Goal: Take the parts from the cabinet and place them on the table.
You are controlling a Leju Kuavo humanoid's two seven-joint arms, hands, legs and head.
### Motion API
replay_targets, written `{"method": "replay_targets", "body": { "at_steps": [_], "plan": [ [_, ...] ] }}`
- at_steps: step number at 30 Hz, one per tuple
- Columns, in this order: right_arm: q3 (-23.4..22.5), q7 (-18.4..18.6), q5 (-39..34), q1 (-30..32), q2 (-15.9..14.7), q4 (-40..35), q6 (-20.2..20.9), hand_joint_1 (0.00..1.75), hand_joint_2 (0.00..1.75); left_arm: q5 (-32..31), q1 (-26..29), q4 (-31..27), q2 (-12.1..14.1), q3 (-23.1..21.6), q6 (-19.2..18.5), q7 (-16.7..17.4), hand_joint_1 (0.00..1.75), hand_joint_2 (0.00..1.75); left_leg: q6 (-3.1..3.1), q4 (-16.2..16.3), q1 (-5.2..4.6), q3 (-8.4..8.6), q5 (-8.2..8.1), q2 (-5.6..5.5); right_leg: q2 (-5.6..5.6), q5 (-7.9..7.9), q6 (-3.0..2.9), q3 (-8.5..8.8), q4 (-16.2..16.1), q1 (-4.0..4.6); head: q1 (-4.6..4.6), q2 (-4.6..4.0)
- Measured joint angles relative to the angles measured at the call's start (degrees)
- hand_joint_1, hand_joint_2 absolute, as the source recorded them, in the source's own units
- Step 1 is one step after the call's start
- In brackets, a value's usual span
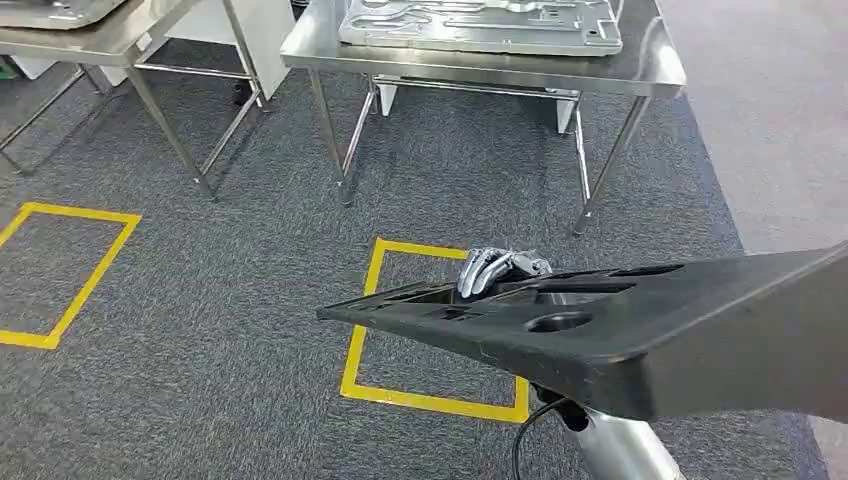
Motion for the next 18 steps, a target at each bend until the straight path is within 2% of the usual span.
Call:
{"method": "replay_targets", "body": {
  "at_steps": [1, 2, 4, 5, 6, 7, 8, 9, 10, 11, 12, 13, 14, 15, 16, 17, 18],
  "plan": [
    [0.00, 0.00, 0.00, -0.03, 0.13, 0.02, -0.02, 1.75, 1.75, -0.07, -0.01, -0.02, 0.24, 0.02, -0.04, 0.02, 0.00, 1.75, 0.60, -2.52, 0.20, 1.00, -0.29, -3.13, 0.44, -0.06, 0.19, -0.23, 0.10, -0.06, 0.02, 0.00],
    [0.00, 0.02, -0.02, -0.07, 0.22, 0.00, -0.02, 1.75, 1.75, -0.02, -0.04, 0.00, 0.20, 0.04, -0.04, 0.06, 0.00, 1.75, 0.44, -3.34, 0.11, 1.29, -0.29, -2.86, 1.41, 0.00, 0.72, -0.63, 0.35, -0.11, 0.00, 0.00],
    [0.00, 0.02, -0.02, 0.08, 0.26, 0.00, -0.07, 1.75, 1.75, -0.02, -0.03, 0.00, 0.26, 0.04, -0.04, 0.15, 0.00, 1.75, 0.83, -3.21, -0.36, 1.28, -0.31, -1.93, 2.43, 0.26, 1.60, -0.89, 0.06, -0.63, 0.00, 0.00],
    [0.00, 0.02, -0.04, 0.08, 0.26, 0.00, -0.07, 1.75, 1.75, -0.02, -0.14, 0.00, 0.24, 0.04, -0.04, 0.15, 0.00, 1.75, 1.22, -3.48, -0.30, 1.48, -0.12, -1.25, 3.13, 0.40, 2.07, -0.90, -0.19, -0.51, 0.00, 0.00],
    [0.00, 0.02, -0.02, 0.16, 0.26, -0.07, -0.09, 1.75, 1.75, -0.02, -0.24, 0.00, 0.07, 0.04, -0.07, 0.15, 0.00, 1.75, 1.70, -4.31, 0.48, 1.81, 0.32, -0.36, 2.60, 0.14, 2.21, -0.83, 0.18, -0.49, 0.00, 0.00],
    [0.00, -0.04, -0.07, 0.02, 0.26, -0.11, -0.13, 1.75, 1.75, -0.04, -0.33, -0.02, 0.13, 0.04, -0.07, 0.13, 0.00, 1.75, 2.17, -4.65, 0.31, 2.12, 0.36, 0.28, -1.03, -1.13, 2.31, -1.61, 1.84, 0.01, 0.04, 0.00],
    [0.00, -0.07, -0.09, -0.13, 0.26, -0.11, -0.13, 1.75, 1.75, -0.04, -0.29, -0.02, 0.15, 0.04, -0.07, 0.15, 0.00, 1.75, 2.33, -4.68, 0.21, 2.18, 0.33, 1.03, -3.17, -3.38, 2.51, -3.53, 5.56, -0.19, 0.00, 0.00],
    [0.00, -0.07, -0.11, -0.10, 0.26, -0.11, -0.13, 1.75, 1.75, -0.04, -0.18, -0.02, 0.15, 0.04, -0.07, 0.18, 0.00, 1.75, 2.45, -4.67, 0.14, 2.21, 0.25, 1.76, -4.20, -5.66, 2.76, -5.99, 10.35, -0.35, 0.00, 0.00],
    [0.00, -0.04, -0.11, 0.03, 0.26, -0.09, -0.13, 1.75, 1.75, -0.04, -0.08, -0.02, 0.15, 0.04, -0.07, 0.26, 0.00, 1.75, 2.43, -4.64, 0.05, 2.20, 0.16, 2.51, -4.50, -7.38, 3.03, -8.33, 14.78, -0.55, 0.02, 0.00],
    [0.00, -0.04, -0.13, 0.15, 0.26, -0.09, -0.11, 1.75, 1.75, -0.04, -0.04, -0.02, 0.15, 0.04, -0.07, 0.37, 0.00, 1.75, 2.39, -4.61, 0.01, 2.20, 0.08, 3.17, -4.64, -7.92, 3.25, -9.92, 17.72, -0.68, 0.02, 0.00],
    [0.00, -0.04, -0.13, 0.25, 0.24, -0.07, -0.07, 1.75, 1.75, -0.04, -0.05, 0.00, 0.17, 0.04, -0.07, 0.48, 0.00, 1.75, 2.31, -4.60, 0.01, 2.32, -0.07, 3.92, -4.78, -6.99, 3.39, -10.09, 17.73, -0.79, 0.02, 0.00],
    [0.00, -0.04, -0.13, 0.25, 0.22, 0.00, -0.07, 1.75, 1.75, -0.04, -0.06, 0.00, 0.15, 0.04, -0.07, 0.48, 0.00, 1.75, 2.16, -4.56, 0.01, 2.52, -0.27, 4.65, -5.00, -4.80, 3.43, -8.62, 14.69, -0.85, 0.02, 0.00],
    [0.00, -0.04, -0.17, 0.20, 0.22, 0.00, -0.07, 1.75, 1.75, -0.04, -0.11, 0.00, 0.15, 0.04, -0.11, 0.48, 0.00, 1.75, 2.01, -4.50, 0.01, 2.78, -0.51, 5.26, -5.48, -2.10, 3.32, -5.90, 9.50, -0.87, 0.02, 0.00],
    [0.00, -0.04, -0.20, 0.10, 0.22, -0.02, -0.07, 1.75, 1.75, -0.07, -0.16, 0.00, 0.15, 0.04, -0.18, 0.48, 0.00, 1.75, 1.80, -4.41, 0.00, 3.11, -0.80, 5.75, -6.98, 0.21, 3.08, -2.87, 4.02, -0.78, 0.02, 0.00],
    [0.00, -0.04, -0.20, -0.07, 0.22, -0.02, -0.04, 1.75, 1.75, -0.09, -0.16, 0.00, 0.15, 0.04, -0.24, 0.46, 0.00, 1.75, 1.46, -4.32, -0.21, 3.37, -1.11, 6.15, -10.10, 0.62, 2.72, -0.83, 0.11, -0.42, 0.02, 0.00],
    [0.00, 0.02, -0.20, -0.22, 0.24, 0.00, -0.07, 1.75, 1.75, -0.09, -0.17, 0.00, 0.15, 0.04, -0.24, 0.46, 0.00, 1.75, 1.02, -4.03, -0.59, 3.43, -1.49, 6.63, -9.57, 0.52, 2.20, -0.81, -0.08, 0.04, 0.00, 0.00],
    [0.00, 0.00, -0.22, -0.28, 0.24, -0.07, -0.15, 1.75, 1.75, -0.18, -0.20, -0.02, 0.24, 0.04, -0.26, 0.46, 0.00, 1.75, 0.75, -4.13, -0.60, 3.57, -1.62, 7.08, -8.85, 0.43, 1.90, -0.95, 0.07, 0.07, 0.02, 0.00]
  ]
}}
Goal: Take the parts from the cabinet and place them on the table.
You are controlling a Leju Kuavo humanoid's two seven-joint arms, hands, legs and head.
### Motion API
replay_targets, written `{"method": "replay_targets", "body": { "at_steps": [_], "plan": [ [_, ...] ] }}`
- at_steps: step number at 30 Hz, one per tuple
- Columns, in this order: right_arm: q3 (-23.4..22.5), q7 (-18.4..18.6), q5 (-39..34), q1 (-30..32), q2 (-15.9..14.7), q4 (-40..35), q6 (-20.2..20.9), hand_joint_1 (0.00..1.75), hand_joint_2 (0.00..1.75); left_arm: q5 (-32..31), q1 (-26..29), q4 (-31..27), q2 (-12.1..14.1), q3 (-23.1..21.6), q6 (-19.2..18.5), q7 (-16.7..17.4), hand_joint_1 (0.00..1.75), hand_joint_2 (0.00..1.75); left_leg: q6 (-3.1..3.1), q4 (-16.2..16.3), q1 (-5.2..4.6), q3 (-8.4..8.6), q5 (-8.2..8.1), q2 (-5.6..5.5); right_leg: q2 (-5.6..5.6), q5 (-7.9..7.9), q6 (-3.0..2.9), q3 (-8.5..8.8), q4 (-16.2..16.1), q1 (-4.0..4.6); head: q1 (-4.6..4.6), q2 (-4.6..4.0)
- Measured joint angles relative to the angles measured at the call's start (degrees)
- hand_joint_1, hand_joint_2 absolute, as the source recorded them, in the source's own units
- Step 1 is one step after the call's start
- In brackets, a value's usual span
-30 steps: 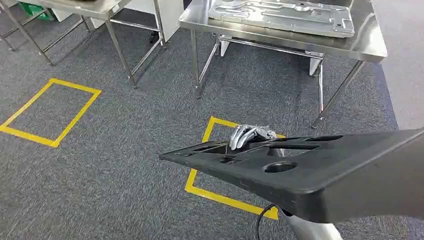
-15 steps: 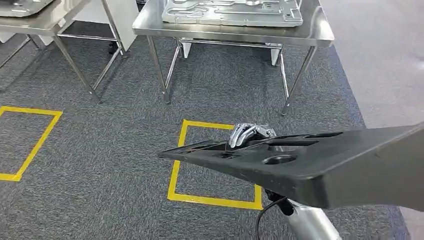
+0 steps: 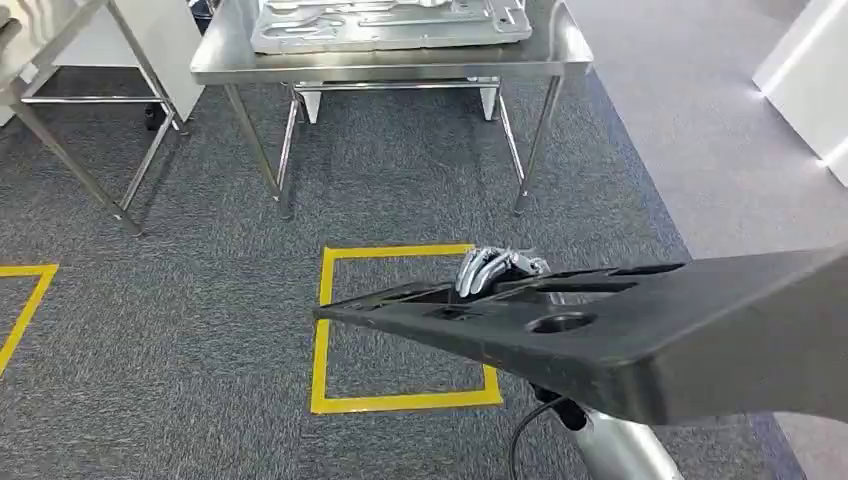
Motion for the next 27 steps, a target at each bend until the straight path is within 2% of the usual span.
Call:
{"method": "replay_targets", "body": {
  "at_steps": [2, 3, 4, 5, 7, 8, 9, 10, 11, 12, 13, 14, 17, 18, 19, 20, 22, 23, 24, 25, 26, 27],
  "plan": [
    [0.00, 0.07, 0.07, 0.05, -0.04, 0.02, -0.26, 1.75, 1.75, -0.07, -0.08, 0.00, 0.02, 0.00, 0.02, -0.07, 0.00, 1.75, -0.68, -0.22, 0.05, 0.42, -0.20, 1.01, 1.17, -0.09, -0.52, -0.18, 0.08, 0.16, -0.02, 0.00],
    [0.00, 0.07, 0.24, 0.10, -0.02, -0.13, -0.59, 1.75, 1.75, -0.07, -0.28, 0.02, 0.02, 0.00, 0.02, -0.04, 0.00, 1.75, -1.17, 0.11, 0.33, 0.39, -0.67, 0.60, 1.73, 0.19, -1.07, 0.11, -0.40, -0.41, -0.02, 0.00],
    [0.00, 0.02, 0.39, 0.03, -0.02, -0.31, -0.83, 1.75, 1.75, -0.07, -0.35, 0.02, 0.13, 0.00, 0.02, -0.07, 0.00, 1.75, -1.37, 1.42, 0.48, 0.05, -1.66, -1.98, 1.96, 0.16, -1.34, 0.21, -0.45, -0.46, 0.00, 0.00],
    [0.00, 0.02, 0.61, -0.01, 0.15, -0.44, -0.98, 1.75, 1.75, -0.07, -0.36, 0.02, 0.09, 0.00, 0.02, -0.02, 0.00, 1.75, -1.43, 4.99, 0.61, -1.57, -3.88, -3.68, 2.14, 0.08, -1.77, 0.21, -0.45, -0.48, -0.02, 0.00],
    [0.00, 0.02, 1.20, 0.10, 0.48, -0.55, -1.07, 1.75, 1.75, -0.15, -0.12, 0.02, 0.07, -0.02, 0.00, 0.07, 0.00, 1.75, -1.73, 14.53, 0.64, -6.32, -8.25, -4.60, 2.95, -0.05, -2.01, 0.21, -0.44, -0.32, -0.02, 0.00],
    [0.00, 0.04, 1.38, 0.23, 0.50, -0.55, -1.11, 1.75, 1.75, -0.15, 0.06, 0.02, 0.09, -0.02, 0.00, 0.13, 0.00, 1.75, -1.81, 18.50, 0.64, -8.46, -9.35, -4.65, 3.37, -0.09, -2.06, 0.25, -0.40, -0.18, -0.02, 0.00],
    [0.00, 0.04, 1.51, 0.35, 0.52, -0.55, -1.14, 1.75, 1.75, -0.15, 0.18, 0.02, 0.11, 0.00, 0.00, 0.17, 0.00, 1.75, -1.77, 19.62, 0.64, -9.36, -8.91, -4.64, 3.77, -0.12, -2.09, 0.35, -0.38, -0.13, -0.02, 0.00],
    [0.00, 0.07, 1.68, 0.39, 0.55, -0.57, -1.16, 1.75, 1.75, -0.15, 0.25, 0.02, 0.11, 0.00, -0.04, 0.20, 0.00, 1.75, -1.61, 17.67, 0.63, -8.84, -6.90, -4.65, 4.18, -0.22, -2.06, 0.52, -0.34, -0.09, -0.02, 0.00],
    [0.00, 0.09, 1.73, 0.38, 0.61, -0.59, -1.22, 1.75, 1.75, -0.13, 0.23, 0.02, 0.13, 0.00, -0.18, 0.20, 0.00, 1.75, -1.40, 13.64, 0.63, -7.24, -4.23, -4.65, 4.48, -0.33, -1.95, 0.71, -0.30, -0.09, -0.02, 0.00],
    [0.00, 0.09, 1.75, 0.38, 0.70, -0.70, -1.27, 1.75, 1.75, -0.15, 0.20, 0.02, 0.15, 0.00, -0.28, 0.17, 0.00, 1.75, -1.15, 7.76, 0.63, -4.70, -0.92, -4.71, 4.74, -0.52, -1.76, 0.99, -0.19, -0.08, -0.02, 0.00],
    [0.00, 0.09, 1.81, 0.39, 0.77, -0.92, -1.27, 1.75, 1.75, -0.15, 0.21, 0.02, 0.20, -0.02, -0.42, 0.09, 0.00, 1.75, -0.84, 2.93, 0.63, -2.61, 1.38, -4.84, 4.91, -0.70, -1.59, 1.13, -0.13, -0.08, -0.02, 0.00],
    [0.00, 0.07, 1.81, 0.37, 0.77, -0.98, -1.27, 1.75, 1.75, -0.24, 0.14, 0.02, 0.22, -0.02, -0.50, 0.04, 0.00, 1.75, -0.44, 1.11, 0.29, -1.97, 0.69, -5.24, 5.04, -0.88, -1.28, 1.03, 0.16, 0.32, -0.02, 0.00],
    [0.00, 0.09, 1.95, 0.52, 0.79, -1.07, -1.27, 1.75, 1.75, -0.24, 0.11, 0.02, 0.22, -0.02, -0.63, -0.07, 0.00, 1.75, 0.40, 1.10, 0.05, -2.09, 0.95, -5.20, 5.24, -0.65, -0.32, 0.80, -0.05, -0.04, -0.02, 0.00],
    [0.00, 0.09, 1.95, 0.52, 0.79, -1.18, -1.27, 1.75, 1.75, -0.24, 0.11, 0.02, 0.22, -0.02, -0.66, -0.07, 0.00, 1.75, 0.81, 0.77, 0.16, -2.00, 1.20, -5.18, 5.25, -0.68, 0.10, 0.85, -0.06, 0.14, -0.02, 0.00],
    [0.00, 0.09, 1.97, 0.58, 0.79, -1.49, -1.27, 1.75, 1.75, -0.24, 0.06, 0.02, 0.20, -0.02, -0.72, -0.07, 0.00, 1.75, 1.27, 0.34, 0.48, -1.76, 1.53, -5.07, 5.06, -1.19, 0.40, 0.74, 0.44, -0.18, -0.02, 0.00],
    [0.00, 0.07, 1.97, 0.46, 0.79, -1.57, -1.27, 1.75, 1.75, -0.26, -0.01, 0.02, 0.22, -0.02, -0.79, -0.11, 0.00, 1.75, 1.55, 0.20, 0.45, -1.71, 1.36, -5.05, 4.62, -2.45, 0.57, -0.09, 2.35, -0.16, -0.02, 0.00],
    [0.00, 0.07, 2.03, 0.68, 0.79, -1.64, -1.27, 1.75, 1.75, -0.28, 0.05, 0.02, 0.22, -0.02, -0.81, -0.13, 0.00, 1.75, 1.98, 0.20, 0.42, -1.70, 1.08, -4.94, 4.41, -6.89, 0.91, -4.91, 11.79, -0.36, -0.02, 0.00],
    [0.00, 0.07, 2.05, 0.87, 0.79, -1.64, -1.27, 1.75, 1.75, -0.35, 0.05, 0.02, 0.22, -0.02, -0.81, -0.15, 0.00, 1.75, 1.98, 0.21, 0.40, -1.66, 0.99, -4.92, 4.41, -8.18, 1.07, -7.20, 15.99, -0.47, -0.02, 0.00],
    [0.00, 0.07, 2.14, 1.03, 0.79, -1.64, -1.29, 1.75, 1.75, -0.39, 0.10, 0.02, 0.24, -0.02, -0.83, -0.15, 0.00, 1.75, 1.94, 0.22, 0.40, -1.51, 0.88, -4.92, 4.39, -8.24, 1.17, -8.63, 18.27, -0.59, -0.02, 0.00],
    [0.00, 0.07, 2.21, 1.12, 0.79, -1.64, -1.29, 1.75, 1.75, -0.42, 0.15, 0.02, 0.24, -0.02, -0.85, -0.15, 0.00, 1.75, 1.85, 0.23, 0.40, -1.25, 0.71, -4.92, 4.29, -6.92, 1.22, -8.50, 17.46, -0.68, 0.00, 0.00],
    [0.00, 0.07, 2.25, 1.11, 0.79, -1.70, -1.29, 1.75, 1.75, -0.42, 0.16, 0.02, 0.24, -0.02, -0.85, -0.15, 0.00, 1.75, 1.72, 0.24, 0.42, -0.87, 0.46, -4.93, 4.11, -4.65, 1.19, -7.10, 14.42, -0.76, -0.02, 0.00],
    [0.00, 0.09, 2.30, 1.11, 0.79, -1.88, -1.29, 1.75, 1.75, -0.44, 0.18, 0.02, 0.22, -0.02, -0.94, -0.15, 0.00, 1.75, 1.54, 0.24, 0.43, -0.31, 0.14, -4.93, 3.90, -1.58, 1.04, -4.39, 8.92, -0.79, 0.00, 0.00]
  ]
}}
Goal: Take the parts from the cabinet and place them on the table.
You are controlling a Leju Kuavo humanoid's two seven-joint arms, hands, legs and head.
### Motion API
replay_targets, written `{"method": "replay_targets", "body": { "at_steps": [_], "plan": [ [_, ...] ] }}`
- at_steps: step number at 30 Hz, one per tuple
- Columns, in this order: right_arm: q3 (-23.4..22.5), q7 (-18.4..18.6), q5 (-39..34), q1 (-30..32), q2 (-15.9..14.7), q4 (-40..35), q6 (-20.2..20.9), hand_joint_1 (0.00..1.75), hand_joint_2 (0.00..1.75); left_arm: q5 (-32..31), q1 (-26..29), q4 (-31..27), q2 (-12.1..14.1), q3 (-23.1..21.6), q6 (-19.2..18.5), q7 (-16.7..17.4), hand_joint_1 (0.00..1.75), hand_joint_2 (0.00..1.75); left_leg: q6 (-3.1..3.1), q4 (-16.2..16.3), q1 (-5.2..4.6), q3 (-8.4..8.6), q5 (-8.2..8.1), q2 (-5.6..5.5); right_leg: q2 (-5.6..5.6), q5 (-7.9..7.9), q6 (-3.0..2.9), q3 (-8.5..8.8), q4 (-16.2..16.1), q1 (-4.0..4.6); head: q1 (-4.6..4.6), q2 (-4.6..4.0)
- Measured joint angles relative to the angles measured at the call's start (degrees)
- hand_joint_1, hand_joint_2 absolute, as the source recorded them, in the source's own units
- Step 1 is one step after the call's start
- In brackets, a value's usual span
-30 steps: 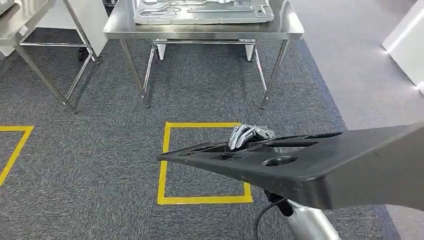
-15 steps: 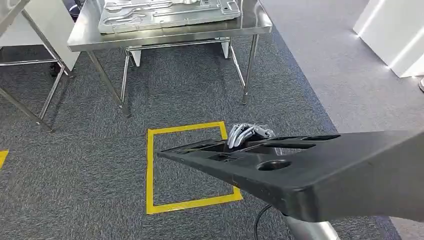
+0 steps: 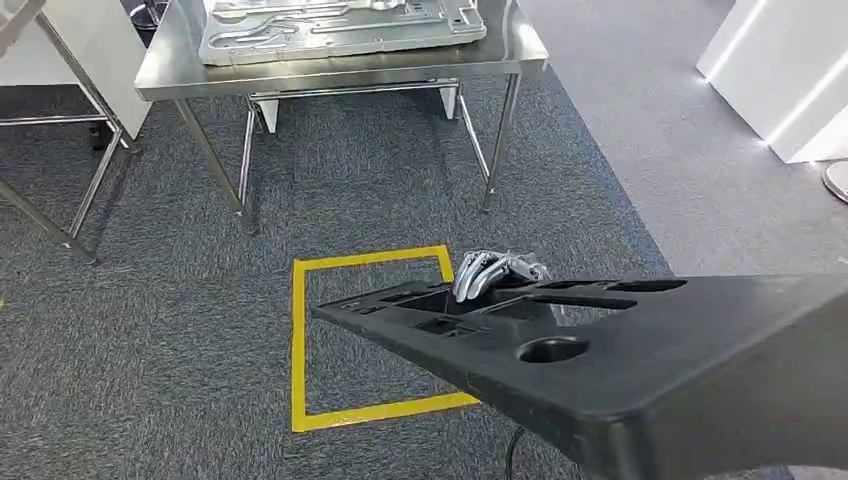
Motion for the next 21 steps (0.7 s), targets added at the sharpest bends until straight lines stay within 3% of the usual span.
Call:
{"method": "replay_targets", "body": {
  "at_steps": [1, 2, 5, 7, 8, 10, 12, 13, 14, 16, 17, 18, 19, 21],
  "plan": [
    [0.00, -0.02, 0.04, -0.03, 0.00, -0.13, -0.02, 1.75, 1.75, -0.02, -0.01, 0.00, 0.00, 0.00, -0.02, 0.00, 0.00, 1.75, -0.27, 0.00, 0.00, 0.58, -0.42, 0.00, -0.33, 2.65, -0.25, 2.84, -5.74, 0.02, 0.00, 0.00],
    [0.00, -0.02, 0.04, -0.06, 0.00, -0.13, -0.02, 1.75, 1.75, -0.04, 0.00, 0.00, 0.00, 0.00, -0.02, 0.00, 0.00, 1.75, -0.70, 0.02, -0.22, 0.55, -0.76, -0.01, -0.72, 1.84, -0.46, 4.16, -7.73, 0.23, 0.00, 0.00],
    [-0.02, 0.00, 0.15, 0.05, 0.18, -0.28, -0.09, 1.75, 1.75, -0.05, -0.07, 0.00, 0.02, 0.00, 0.00, 0.00, 0.00, 1.75, -1.68, -0.17, -0.31, 0.79, -1.34, 0.23, -0.33, 0.89, -1.46, 4.19, -8.33, 0.75, -0.02, 0.00],
    [-0.02, 0.00, 0.20, 0.13, 0.24, -0.61, -0.09, 1.75, 1.75, -0.07, -0.26, -0.02, 0.15, 0.00, 0.02, 0.00, 0.00, 1.75, -2.38, 0.00, -0.08, 1.48, -2.00, 0.34, -0.02, 0.74, -2.26, 5.05, -8.99, 0.23, -0.02, 0.00],
    [-0.02, -0.04, 0.24, 0.00, 0.30, -0.61, -0.09, 1.75, 1.75, -0.04, -0.29, -0.02, 0.17, 0.00, 0.02, -0.09, 0.00, 1.75, -2.61, 2.08, -0.06, 0.78, -2.65, 0.28, -0.07, 0.38, -2.69, 5.64, -9.13, 0.27, -0.02, 0.00],
    [-0.02, -0.04, 0.24, 0.06, 0.57, -0.61, -0.09, 1.75, 1.75, -0.11, -0.26, 0.00, 0.15, -0.02, 0.02, -0.09, 0.00, 1.75, -2.97, 11.30, -0.05, -4.38, -6.31, 0.27, -0.06, -0.37, -3.22, 6.43, -9.13, 0.40, -0.02, 0.00],
    [-0.02, -0.04, 0.35, 0.29, 0.59, -0.59, -0.09, 1.75, 1.75, -0.11, 0.01, -0.02, 0.17, -0.02, 0.02, -0.09, 0.00, 1.75, -3.09, 19.44, -0.05, -10.07, -7.80, 0.27, 0.20, -1.24, -3.36, 7.35, -9.12, 0.63, -0.02, 0.00],
    [-0.02, -0.04, 0.35, 0.38, 0.61, -0.59, -0.09, 1.75, 1.75, -0.11, 0.16, -0.02, 0.24, -0.02, 0.02, -0.09, 0.00, 1.75, -2.98, 19.44, -0.06, -11.15, -6.23, 0.27, 0.37, -1.76, -3.33, 8.04, -9.12, 0.71, -0.02, 0.00],
    [-0.02, -0.02, 0.37, 0.40, 0.63, -0.59, -0.09, 1.75, 1.75, -0.09, 0.24, 0.00, 0.24, -0.02, 0.02, -0.09, 0.00, 1.75, -2.75, 16.77, -0.10, -10.74, -3.44, 0.25, 0.52, -2.32, -3.30, 8.84, -9.12, 0.77, -0.02, 0.00],
    [-0.02, -0.04, 0.37, 0.37, 0.68, -0.61, -0.09, 1.75, 1.75, -0.09, 0.25, -0.02, 0.26, -0.02, 0.02, -0.09, 0.00, 1.75, -1.89, 6.48, -0.36, -7.26, 3.77, 0.20, 0.62, -3.64, -3.11, 10.77, -9.13, 0.89, -0.02, 0.00],
    [-0.02, -0.04, 0.39, 0.41, 0.72, -0.59, -0.09, 1.75, 1.75, -0.11, 0.39, -0.02, 0.31, -0.02, 0.02, -0.09, 0.00, 1.75, -1.18, 3.22, -0.69, -6.13, 5.00, 0.07, 0.62, -4.24, -2.98, 11.23, -9.29, 0.77, 0.00, 0.00],
    [-0.02, -0.04, 0.39, 0.26, 0.74, -0.57, -0.11, 1.75, 1.75, -0.13, 0.23, 0.00, 0.44, -0.02, 0.04, -0.07, 0.00, 1.75, -0.72, 2.47, -1.03, -5.41, 4.16, 0.01, 0.79, -4.61, -2.48, 11.18, -9.11, 1.27, -0.02, 0.00],
    [-0.02, -0.02, 0.39, 0.35, 0.81, -0.59, -0.11, 1.75, 1.75, -0.13, 0.11, -0.02, 0.44, -0.02, 0.04, -0.04, 0.00, 1.75, -0.59, 2.02, -1.21, -5.19, 3.30, 0.10, 0.85, -4.65, -2.06, 11.15, -9.45, 0.79, -0.02, 0.00],
    [-0.02, -0.02, 0.39, 0.30, 0.81, -0.59, -0.11, 1.75, 1.75, -0.13, 0.27, -0.02, 0.52, -0.02, 0.04, -0.09, 0.00, 1.75, 0.09, 0.91, -1.19, -4.59, 2.88, 0.00, 0.76, -4.08, -1.32, 11.84, -9.33, 0.84, 0.00, 0.00]
  ]
}}
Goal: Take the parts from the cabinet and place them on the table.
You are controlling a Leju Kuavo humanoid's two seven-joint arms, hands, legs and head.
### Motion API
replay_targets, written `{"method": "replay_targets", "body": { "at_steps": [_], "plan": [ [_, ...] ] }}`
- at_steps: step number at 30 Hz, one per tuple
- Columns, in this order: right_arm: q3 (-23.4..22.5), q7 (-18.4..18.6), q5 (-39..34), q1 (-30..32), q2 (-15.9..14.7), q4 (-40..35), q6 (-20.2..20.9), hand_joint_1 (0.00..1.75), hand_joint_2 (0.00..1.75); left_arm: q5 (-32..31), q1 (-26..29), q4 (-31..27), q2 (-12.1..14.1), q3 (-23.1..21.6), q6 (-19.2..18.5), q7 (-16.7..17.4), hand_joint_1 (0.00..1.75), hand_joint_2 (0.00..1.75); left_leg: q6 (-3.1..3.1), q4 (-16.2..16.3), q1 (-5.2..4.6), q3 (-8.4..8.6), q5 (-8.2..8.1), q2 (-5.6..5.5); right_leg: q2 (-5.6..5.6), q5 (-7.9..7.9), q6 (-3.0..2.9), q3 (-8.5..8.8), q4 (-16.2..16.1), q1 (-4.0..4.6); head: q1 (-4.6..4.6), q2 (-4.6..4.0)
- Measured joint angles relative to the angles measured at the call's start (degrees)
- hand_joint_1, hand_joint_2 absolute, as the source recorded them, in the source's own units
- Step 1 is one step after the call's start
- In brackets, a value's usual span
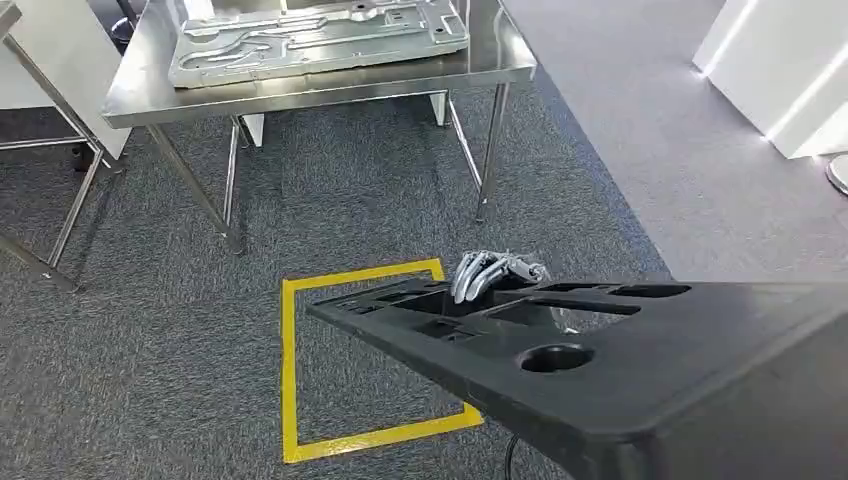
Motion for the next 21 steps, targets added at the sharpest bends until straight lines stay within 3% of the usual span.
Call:
{"method": "replay_targets", "body": {
  "at_steps": [2, 3, 5, 6, 7, 8, 9, 11, 12, 13, 14, 16, 17, 18, 21],
  "plan": [
    [-0.04, 0.02, 0.00, -0.20, 0.00, -0.04, 0.00, 1.75, 1.75, -0.02, -0.06, 0.00, -0.02, 0.00, -0.11, -0.07, 0.00, 1.75, 0.54, -1.01, 0.47, 1.89, -0.25, -0.15, -0.22, -0.05, 0.39, -0.77, 2.94, -0.20, -0.02, 0.00],
    [-0.07, 0.02, 0.00, -0.41, 0.00, -0.04, 0.00, 1.75, 1.75, -0.02, -0.11, 0.00, 0.00, 0.00, -0.11, -0.07, 0.00, 1.75, 0.83, -1.16, 0.53, 2.42, -0.59, -0.13, -0.29, -0.86, 0.62, -3.01, 6.59, -0.24, 0.00, 0.00],
    [-0.09, 0.02, -0.02, -0.25, 0.00, -0.02, 0.04, 1.75, 1.75, -0.02, -0.14, 0.00, 0.00, 0.00, -0.09, -0.07, 0.00, 1.75, 0.82, -1.18, 0.57, 3.30, -1.47, -0.16, -0.33, -4.39, 1.52, -8.99, 14.70, -0.56, -0.02, 0.00],
    [-0.09, 0.02, -0.02, -0.15, 0.00, -0.02, 0.04, 1.75, 1.75, -0.02, -0.08, 0.00, 0.00, 0.00, -0.09, -0.07, 0.00, 1.75, 0.80, -1.15, 0.57, 3.85, -1.92, -0.16, -0.38, -5.87, 1.74, -11.32, 17.12, -0.71, 0.00, 0.00],
    [-0.09, 0.02, -0.02, -0.13, 0.00, 0.00, 0.11, 1.75, 1.75, -0.02, -0.01, 0.00, -0.02, 0.00, -0.02, -0.07, 0.00, 1.75, 0.70, -1.14, 0.60, 4.49, -2.43, -0.17, -0.47, -6.10, 1.89, -12.71, 17.48, -0.80, 0.00, 0.00],
    [-0.09, 0.09, 0.02, -0.14, 0.00, 0.00, 0.11, 1.75, 1.75, -0.02, 0.01, 0.00, -0.02, 0.00, 0.00, -0.07, 0.00, 1.75, 0.57, -1.14, 0.69, 5.33, -3.01, -0.21, -0.58, -4.89, 1.88, -12.97, 15.60, -0.87, -0.02, 0.00],
    [-0.09, 0.26, 0.09, -0.18, 0.00, 0.00, 0.11, 1.75, 1.75, -0.02, -0.02, 0.02, -0.09, 0.00, 0.02, -0.07, 0.00, 1.75, 0.35, -1.15, 0.79, 6.29, -3.69, -0.26, -0.63, -2.13, 1.72, -12.23, 11.85, -0.89, 0.00, 0.00],
    [-0.11, 0.50, 0.37, -0.29, 0.00, 0.02, -0.15, 1.75, 1.75, -0.02, 0.01, 0.02, -0.20, 0.00, 0.04, -0.09, 0.00, 1.75, -0.18, -1.29, 0.89, 7.53, -5.04, -0.28, -1.03, 6.38, 1.50, -9.90, 2.55, -0.93, 0.00, 0.00],
    [-0.13, 0.55, 0.65, -0.30, 0.00, 0.13, -0.59, 1.75, 1.75, -0.06, -0.16, 0.02, -0.20, 0.00, 0.07, -0.07, 0.00, 1.75, -0.55, -0.83, 0.71, 8.14, -5.66, -0.44, -1.15, 7.52, 1.05, -10.15, 1.23, -0.58, -0.04, 0.00],
    [-0.13, 0.77, 1.23, -0.26, 0.00, 0.15, -0.94, 1.75, 1.75, -0.02, -0.30, 0.02, -0.20, 0.00, 0.09, -0.13, 0.00, 1.75, -1.04, -1.21, 0.74, 7.90, -5.86, -0.76, -0.77, 6.42, 0.43, -10.10, 1.26, -0.30, -0.02, 0.00],
    [-0.15, 0.79, 2.04, -0.20, -0.06, 0.11, -1.46, 1.75, 1.75, -0.02, -0.30, 0.00, -0.20, 0.00, 0.11, -0.13, 0.00, 1.75, -1.42, -1.63, 0.81, 8.06, -6.16, -0.67, -0.88, 7.16, 0.08, -10.08, 1.15, -0.31, 0.00, 0.00],
    [-0.17, 0.61, 3.41, -0.27, -0.04, 0.07, -2.17, 1.75, 1.75, 0.00, -0.25, 0.00, -0.20, 0.00, 0.18, -0.17, 0.00, 1.75, -1.98, -1.36, 0.80, 9.13, -6.07, -0.74, -1.01, 6.82, -0.78, -9.14, 0.81, -0.41, -0.04, 0.00],
    [-0.17, 0.46, 3.89, -0.23, -0.04, 0.00, -2.43, 1.75, 1.75, 0.04, -0.31, 0.00, -0.20, 0.00, 0.24, -0.22, 0.00, 1.75, -2.05, 0.08, 0.99, 8.62, -6.36, -0.59, -1.29, 6.52, -1.14, -8.52, 0.54, -0.48, -0.02, 0.00],
    [-0.18, 0.31, 4.33, -0.31, -0.04, 0.00, -2.58, 1.75, 1.75, 0.13, -0.39, 0.02, -0.28, 0.00, 0.28, -0.26, 0.00, 1.75, -2.26, 3.73, 0.99, 6.72, -6.84, -0.54, -1.61, 6.13, -1.53, -8.07, 0.54, -0.49, -0.04, 0.00],
    [-0.17, -0.22, 5.12, 0.08, -0.07, 0.24, -2.71, 1.75, 1.75, 0.20, -0.25, 0.02, -0.46, 0.00, 0.61, -0.33, 0.00, 1.75, -2.59, 16.46, 0.99, -1.89, -12.43, -0.55, -2.18, 4.91, -1.98, -7.05, 0.54, -0.15, -0.04, 0.00]
  ]
}}
